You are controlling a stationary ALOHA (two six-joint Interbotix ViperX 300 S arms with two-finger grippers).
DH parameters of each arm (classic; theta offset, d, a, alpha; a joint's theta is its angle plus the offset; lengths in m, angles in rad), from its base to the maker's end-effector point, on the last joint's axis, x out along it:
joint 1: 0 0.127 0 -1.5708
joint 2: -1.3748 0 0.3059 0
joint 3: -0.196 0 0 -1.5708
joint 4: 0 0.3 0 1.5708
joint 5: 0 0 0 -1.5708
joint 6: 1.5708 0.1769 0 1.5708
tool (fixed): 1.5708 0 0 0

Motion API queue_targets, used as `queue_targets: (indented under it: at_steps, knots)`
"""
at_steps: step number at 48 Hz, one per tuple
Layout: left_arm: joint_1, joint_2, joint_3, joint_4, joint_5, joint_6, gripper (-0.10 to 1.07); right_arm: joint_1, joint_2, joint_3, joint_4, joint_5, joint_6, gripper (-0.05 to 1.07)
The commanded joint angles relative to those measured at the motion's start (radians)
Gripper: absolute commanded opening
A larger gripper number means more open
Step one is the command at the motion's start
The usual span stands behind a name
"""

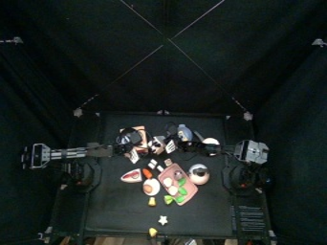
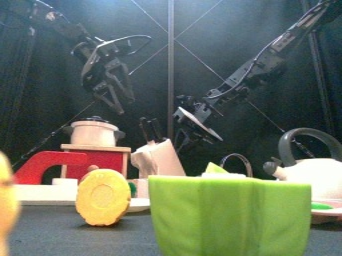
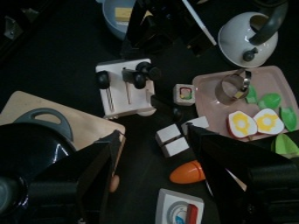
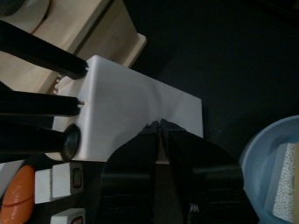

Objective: Grab corn top

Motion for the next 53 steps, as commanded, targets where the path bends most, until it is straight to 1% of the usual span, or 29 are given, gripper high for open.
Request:
queue_targets:
  at_steps: [1, 5, 10, 16, 17, 20, 23, 29, 34, 42, 49, 53]
  knots:
    - [-0.051, -0.043, 0.029, 0.023, -0.031, 0.0, 0.94, 0.005, -0.052, 0.0, -0.002, -0.003, -0.002, 0.54]
    - [-0.117, -0.061, 0.069, 0.037, -0.077, 0.002, 0.94, 0.008, -0.081, 0.021, 0.003, 0.0, -0.002, 0.54]
    - [-0.233, -0.066, 0.112, 0.066, -0.147, 0.002, 0.94, 0.008, -0.126, 0.049, 0.003, 0.0, 0.0, 0.54]
    - [-0.35, -0.051, 0.146, 0.101, -0.196, 0.0, 0.94, 0.011, -0.176, 0.078, 0.011, 0.0, 0.0, 0.54]
    - [-0.38, -0.041, 0.152, 0.107, -0.209, 0.0, 0.94, 0.011, -0.181, 0.081, 0.011, 0.0, 0.0, 0.54]
    - [-0.445, -0.014, 0.164, 0.12, -0.236, 0.002, 0.94, 0.018, -0.192, 0.094, 0.011, 0.0, -0.002, 0.54]
    - [-0.502, 0.032, 0.167, 0.138, -0.267, 0.003, 0.94, 0.028, -0.198, 0.104, 0.011, 0.0, 0.0, 0.54]
    - [-0.601, 0.164, 0.14, 0.196, -0.296, 0.005, 0.95, 0.04, -0.207, 0.121, 0.018, 0.0, 0.002, 0.54]
    - [-0.652, 0.259, 0.103, 0.236, -0.291, 0.002, 0.95, 0.049, -0.215, 0.13, 0.034, 0.0, 0.0, 0.54]
    - [-0.709, 0.382, 0.029, 0.245, -0.299, 0.002, 0.95, 0.064, -0.233, 0.146, 0.043, 0.0, 0.002, 0.54]
    - [-0.735, 0.483, -0.051, 0.256, -0.301, 0.003, 0.94, 0.067, -0.235, 0.153, 0.049, 0.0, 0.003, 0.54]
    - [-0.747, 0.523, -0.095, 0.262, -0.302, 0.003, 0.94, 0.069, -0.235, 0.156, 0.049, 0.0, 0.002, 0.54]
